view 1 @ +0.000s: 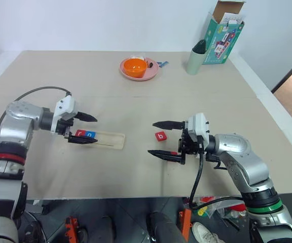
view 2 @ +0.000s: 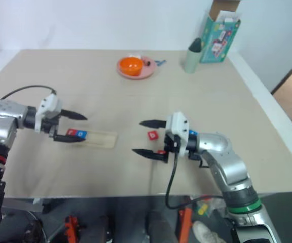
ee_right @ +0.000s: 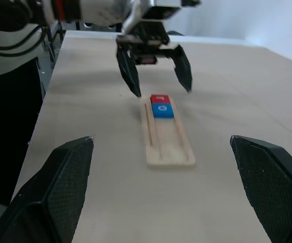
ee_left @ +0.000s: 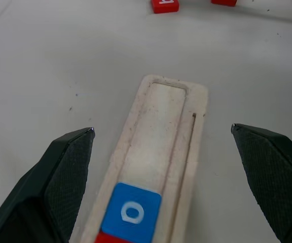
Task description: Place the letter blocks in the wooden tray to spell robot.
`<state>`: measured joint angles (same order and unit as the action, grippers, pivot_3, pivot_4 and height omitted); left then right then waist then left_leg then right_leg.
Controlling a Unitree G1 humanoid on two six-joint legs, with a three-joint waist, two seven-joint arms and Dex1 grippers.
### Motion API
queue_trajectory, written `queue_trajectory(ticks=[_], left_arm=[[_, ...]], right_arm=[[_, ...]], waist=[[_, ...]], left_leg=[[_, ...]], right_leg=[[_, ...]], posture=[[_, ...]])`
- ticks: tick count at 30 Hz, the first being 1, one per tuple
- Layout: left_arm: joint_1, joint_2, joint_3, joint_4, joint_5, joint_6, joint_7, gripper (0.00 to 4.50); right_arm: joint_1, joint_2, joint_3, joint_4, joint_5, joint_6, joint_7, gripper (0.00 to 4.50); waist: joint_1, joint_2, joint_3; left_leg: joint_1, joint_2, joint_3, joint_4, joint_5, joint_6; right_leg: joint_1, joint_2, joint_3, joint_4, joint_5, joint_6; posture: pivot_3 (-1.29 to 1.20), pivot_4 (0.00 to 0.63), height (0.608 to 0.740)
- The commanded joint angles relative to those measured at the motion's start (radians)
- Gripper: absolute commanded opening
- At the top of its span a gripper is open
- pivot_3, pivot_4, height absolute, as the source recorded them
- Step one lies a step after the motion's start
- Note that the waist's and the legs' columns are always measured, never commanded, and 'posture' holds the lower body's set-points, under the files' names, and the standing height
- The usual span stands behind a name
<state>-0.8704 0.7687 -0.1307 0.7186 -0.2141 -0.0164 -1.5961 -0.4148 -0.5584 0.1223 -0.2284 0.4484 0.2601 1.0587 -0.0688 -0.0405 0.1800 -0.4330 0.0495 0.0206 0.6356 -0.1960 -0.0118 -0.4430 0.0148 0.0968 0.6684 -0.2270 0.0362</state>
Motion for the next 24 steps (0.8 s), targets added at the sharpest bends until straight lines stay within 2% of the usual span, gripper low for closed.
queue_trajectory(ticks=[1,7,12,24], left_arm=[[-0.061,-0.008,-0.044,0.084,0.018,-0.076,-0.018,4.5],[-0.118,-0.029,-0.15,0.16,0.008,-0.175,-0.018,4.5],[-0.157,-0.044,-0.191,0.24,0.03,-0.243,-0.018,4.5],[-0.215,-0.092,-0.206,0.402,0.102,-0.31,-0.018,4.5]], right_arm=[[0.018,0.008,-0.003,-0.036,-0.008,-0.013,-0.018,4.46],[0.052,0.023,-0.003,-0.082,-0.009,0.009,-0.06,4.46],[0.063,0.028,-0.005,-0.096,-0.014,0.014,-0.079,4.46],[0.093,0.021,-0.012,-0.132,-0.018,0.021,-0.116,4.46]], waist=[[0.0,0.0,0.0],[0.004,0.0,0.0],[0.005,0.0,0.0],[0.008,0.0,0.0]], left_leg=[[0.0,0.0,0.0,0.0,0.0,0.0],[0.0,0.0,-0.001,0.003,0.0,-0.001],[0.0,-0.001,-0.001,0.006,0.002,-0.003],[0.001,-0.001,-0.001,0.013,0.003,-0.003]], right_leg=[[0.0,0.0,0.0,0.0,0.0,0.0],[0.001,-0.001,-0.001,0.001,-0.002,0.006],[0.001,-0.001,0.0,0.004,0.0,0.006],[0.001,0.0,0.001,0.012,0.0,0.006]], posture=[[0.0,0.15,0.74],[0.0,0.15,0.74],[0.0,0.15,0.74],[0.0,0.15,0.74]])
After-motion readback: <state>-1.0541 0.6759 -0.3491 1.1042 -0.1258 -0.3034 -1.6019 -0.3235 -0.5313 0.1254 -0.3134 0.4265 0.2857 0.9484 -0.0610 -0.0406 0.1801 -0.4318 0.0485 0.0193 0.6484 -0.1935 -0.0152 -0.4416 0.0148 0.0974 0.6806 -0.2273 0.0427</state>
